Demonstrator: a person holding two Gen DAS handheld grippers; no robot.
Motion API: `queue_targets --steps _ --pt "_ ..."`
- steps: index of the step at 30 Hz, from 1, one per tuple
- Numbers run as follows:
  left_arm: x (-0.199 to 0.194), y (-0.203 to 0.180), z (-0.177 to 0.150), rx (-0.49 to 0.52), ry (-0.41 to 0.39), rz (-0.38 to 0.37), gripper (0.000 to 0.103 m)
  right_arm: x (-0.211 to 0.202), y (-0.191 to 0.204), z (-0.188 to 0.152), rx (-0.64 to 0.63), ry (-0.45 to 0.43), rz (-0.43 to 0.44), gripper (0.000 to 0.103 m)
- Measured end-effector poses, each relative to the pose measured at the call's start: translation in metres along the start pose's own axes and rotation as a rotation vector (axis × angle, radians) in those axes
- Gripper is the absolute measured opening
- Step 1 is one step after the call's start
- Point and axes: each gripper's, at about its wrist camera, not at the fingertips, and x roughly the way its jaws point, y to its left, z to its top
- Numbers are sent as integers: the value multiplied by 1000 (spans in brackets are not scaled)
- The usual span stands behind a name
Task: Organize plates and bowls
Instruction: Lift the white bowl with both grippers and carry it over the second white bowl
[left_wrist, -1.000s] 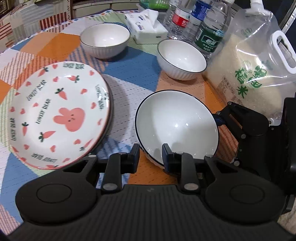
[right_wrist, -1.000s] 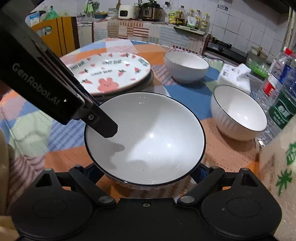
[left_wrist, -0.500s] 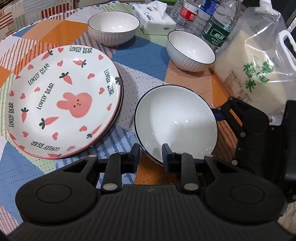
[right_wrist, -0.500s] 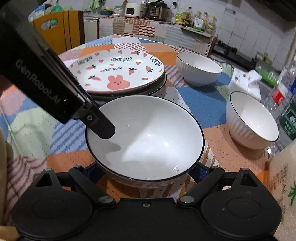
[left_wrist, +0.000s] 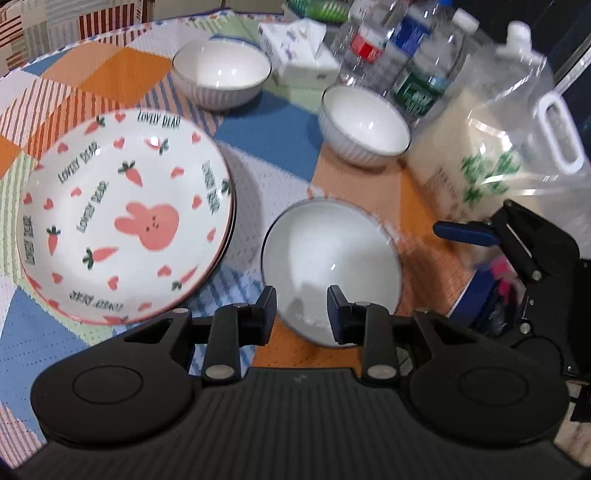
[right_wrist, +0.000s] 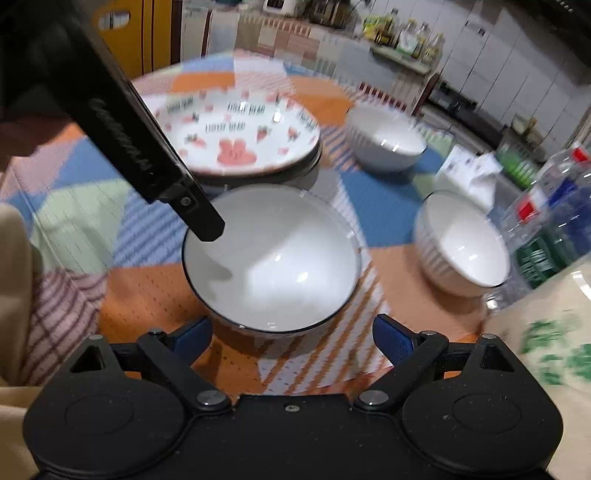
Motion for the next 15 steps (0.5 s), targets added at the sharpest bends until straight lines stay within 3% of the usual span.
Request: queue_targets --steps 4,7,11,15 --pt "-13 -4 14 25 -45 -14 32 -17 -22 4 156 -65 -11 96" --pt "-16 -7 31 49 -49 -10 33 -16 -48 8 371 -91 5 96" --pt "-16 -10 57 47 -70 -39 33 4 -76 5 665 -86 33 94" --pt "-6 -17 83 73 -124 -44 35 30 -93 -1 813 -59 -7 88"
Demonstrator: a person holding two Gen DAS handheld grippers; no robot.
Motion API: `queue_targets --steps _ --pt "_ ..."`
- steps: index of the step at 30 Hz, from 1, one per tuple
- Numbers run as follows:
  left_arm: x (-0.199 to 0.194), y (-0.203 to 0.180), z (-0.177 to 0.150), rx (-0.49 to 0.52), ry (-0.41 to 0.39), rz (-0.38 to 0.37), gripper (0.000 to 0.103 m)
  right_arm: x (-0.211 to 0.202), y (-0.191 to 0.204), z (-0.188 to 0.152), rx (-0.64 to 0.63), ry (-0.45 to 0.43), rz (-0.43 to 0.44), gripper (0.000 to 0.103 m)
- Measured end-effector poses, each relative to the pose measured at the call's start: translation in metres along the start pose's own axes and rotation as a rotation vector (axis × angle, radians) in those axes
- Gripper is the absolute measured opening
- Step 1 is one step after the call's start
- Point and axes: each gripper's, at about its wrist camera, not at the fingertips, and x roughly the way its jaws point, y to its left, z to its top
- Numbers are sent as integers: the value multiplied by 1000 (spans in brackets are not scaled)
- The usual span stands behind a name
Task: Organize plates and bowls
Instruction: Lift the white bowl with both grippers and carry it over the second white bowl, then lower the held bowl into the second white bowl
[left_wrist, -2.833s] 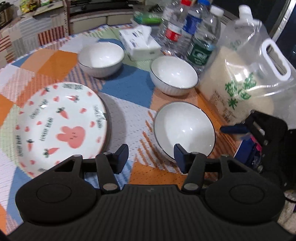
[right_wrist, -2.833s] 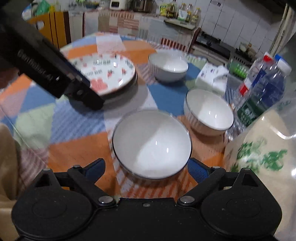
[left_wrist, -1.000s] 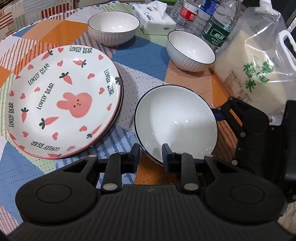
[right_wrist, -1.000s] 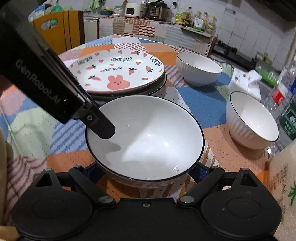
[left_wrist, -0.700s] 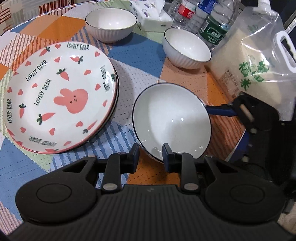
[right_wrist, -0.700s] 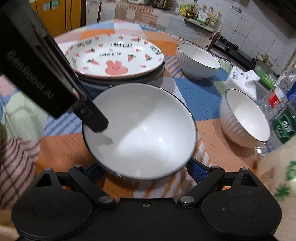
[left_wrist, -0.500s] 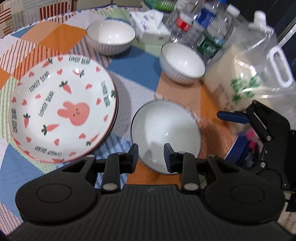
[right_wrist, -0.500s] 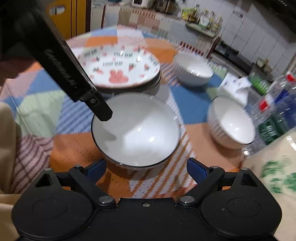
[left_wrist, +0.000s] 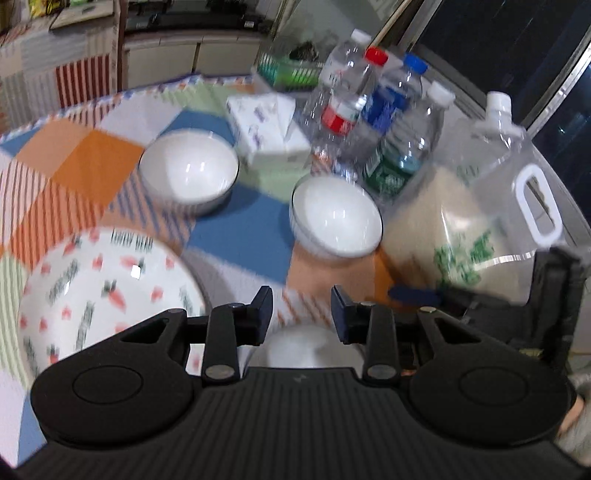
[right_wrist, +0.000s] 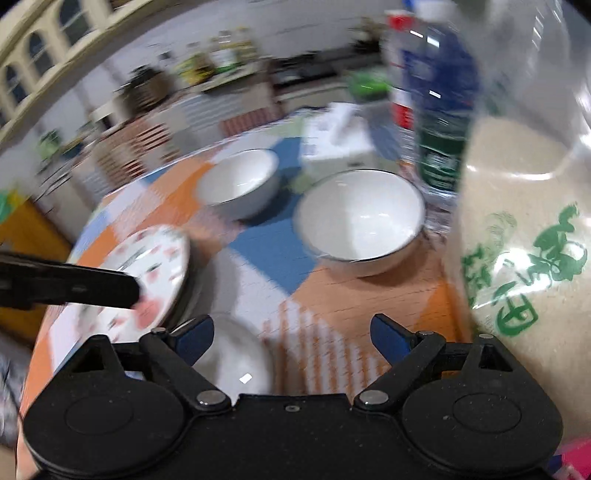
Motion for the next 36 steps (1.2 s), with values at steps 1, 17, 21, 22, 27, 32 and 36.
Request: queue_targets --steps 1,17,21,22,27,32,36 --pt "5 0 5 -2 -8 -9 39 6 -1 0 18 6 -8 88" --pt "138 13 37 -181 75 -46 46 77 -4 12 121 -2 -24 91" --pt "148 15 37 -193 74 -31 40 80 2 5 65 -25 -54 91" --pt "150 17 37 -206 76 -30 30 80 2 5 52 -28 -70 91" --pt "151 38 42 -328 108 -80 10 77 1 0 15 -51 -119 92" --pt "148 42 41 -328 105 -71 7 76 -4 0 -28 -70 -173 93" --pt "142 41 37 -310 100 -56 8 80 0 1 -100 -62 -192 93"
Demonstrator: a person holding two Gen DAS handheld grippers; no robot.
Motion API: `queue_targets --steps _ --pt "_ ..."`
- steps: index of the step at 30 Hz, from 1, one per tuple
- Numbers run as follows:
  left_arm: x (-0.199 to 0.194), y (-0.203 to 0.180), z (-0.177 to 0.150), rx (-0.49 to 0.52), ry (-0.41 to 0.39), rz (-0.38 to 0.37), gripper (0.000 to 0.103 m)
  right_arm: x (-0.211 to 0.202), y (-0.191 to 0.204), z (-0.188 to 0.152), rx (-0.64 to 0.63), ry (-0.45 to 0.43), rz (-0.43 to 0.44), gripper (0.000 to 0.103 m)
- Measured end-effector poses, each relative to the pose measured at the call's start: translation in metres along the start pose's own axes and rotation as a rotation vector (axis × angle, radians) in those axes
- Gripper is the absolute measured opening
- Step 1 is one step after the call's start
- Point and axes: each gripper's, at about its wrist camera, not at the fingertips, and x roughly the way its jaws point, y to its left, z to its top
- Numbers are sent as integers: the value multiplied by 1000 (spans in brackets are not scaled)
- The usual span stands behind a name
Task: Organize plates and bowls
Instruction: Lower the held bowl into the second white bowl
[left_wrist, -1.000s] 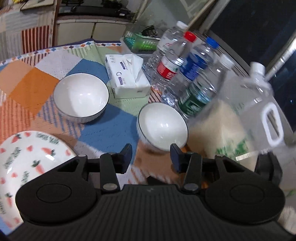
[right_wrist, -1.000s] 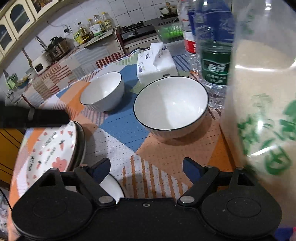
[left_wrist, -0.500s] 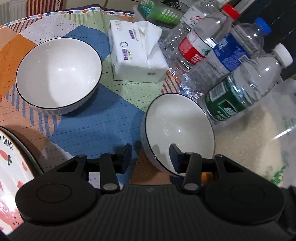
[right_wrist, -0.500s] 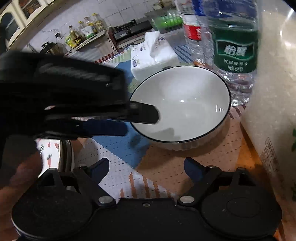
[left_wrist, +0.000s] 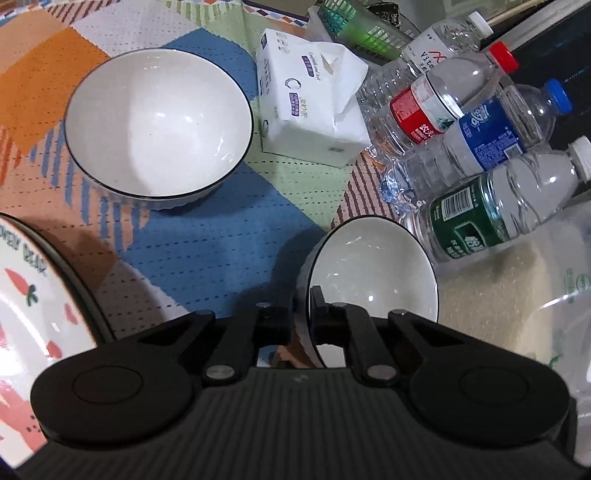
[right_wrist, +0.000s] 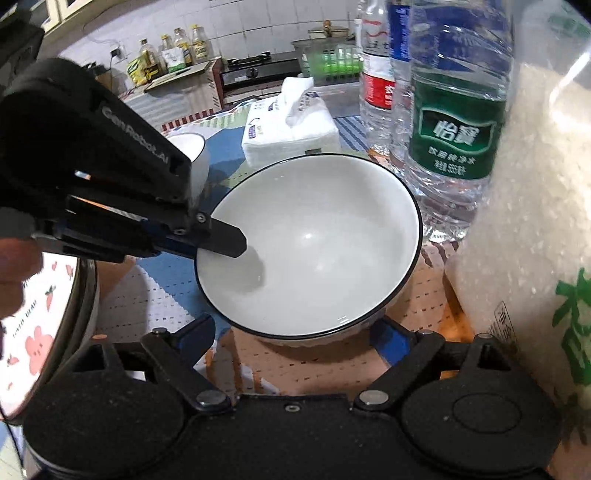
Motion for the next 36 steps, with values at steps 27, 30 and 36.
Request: queue_targets --steps 27,30,36 --pt "-148 -19 -61 134 -22 2 10 -125 64 -13 -470 -253 -23 93" --pt "-149 -23 -77 172 19 62 9 -140 67 -27 -487 -236 9 94" --pt "-144 -9 -102 162 81 92 9 -147 69 -49 -522 -160 76 94"
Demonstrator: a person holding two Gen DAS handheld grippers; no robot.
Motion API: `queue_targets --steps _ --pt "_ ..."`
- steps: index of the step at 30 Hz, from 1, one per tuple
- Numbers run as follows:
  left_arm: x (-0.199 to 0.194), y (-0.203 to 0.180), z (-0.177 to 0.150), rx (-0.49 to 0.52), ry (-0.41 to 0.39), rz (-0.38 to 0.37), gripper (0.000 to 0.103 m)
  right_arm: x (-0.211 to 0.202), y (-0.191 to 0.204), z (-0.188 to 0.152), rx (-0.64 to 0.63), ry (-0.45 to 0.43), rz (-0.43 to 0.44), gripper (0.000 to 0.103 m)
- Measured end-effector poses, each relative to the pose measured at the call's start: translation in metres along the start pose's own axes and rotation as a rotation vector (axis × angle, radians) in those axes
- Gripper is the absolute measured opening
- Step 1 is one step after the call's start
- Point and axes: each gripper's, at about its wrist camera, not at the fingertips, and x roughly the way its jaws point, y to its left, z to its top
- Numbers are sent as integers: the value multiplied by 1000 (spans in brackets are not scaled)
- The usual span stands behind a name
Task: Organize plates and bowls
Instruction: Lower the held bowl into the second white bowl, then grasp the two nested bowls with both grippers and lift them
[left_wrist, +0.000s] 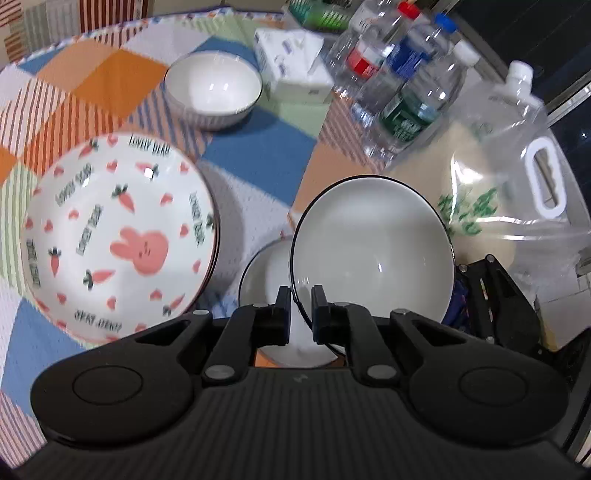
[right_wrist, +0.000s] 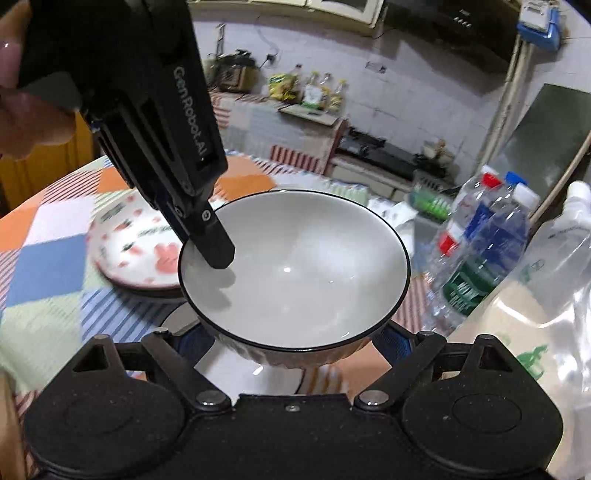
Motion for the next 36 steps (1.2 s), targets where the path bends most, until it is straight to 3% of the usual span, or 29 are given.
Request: queue_targets --steps 6,8,23,34,36 --pt "4 7 -21 16 18 58 9 11 1 -9 51 72 148 94" --pt "8 10 -21 9 26 62 9 11 2 -10 44 80 162 94" --pt "34 -12 -29 135 45 211 9 27 16 -11 -20 199 120 94" --pt "43 -8 -24 124 43 241 13 31 17 -10 -20 230 117 94" --pt "43 -9 -24 124 37 241 14 33 20 -10 -37 234 102 99"
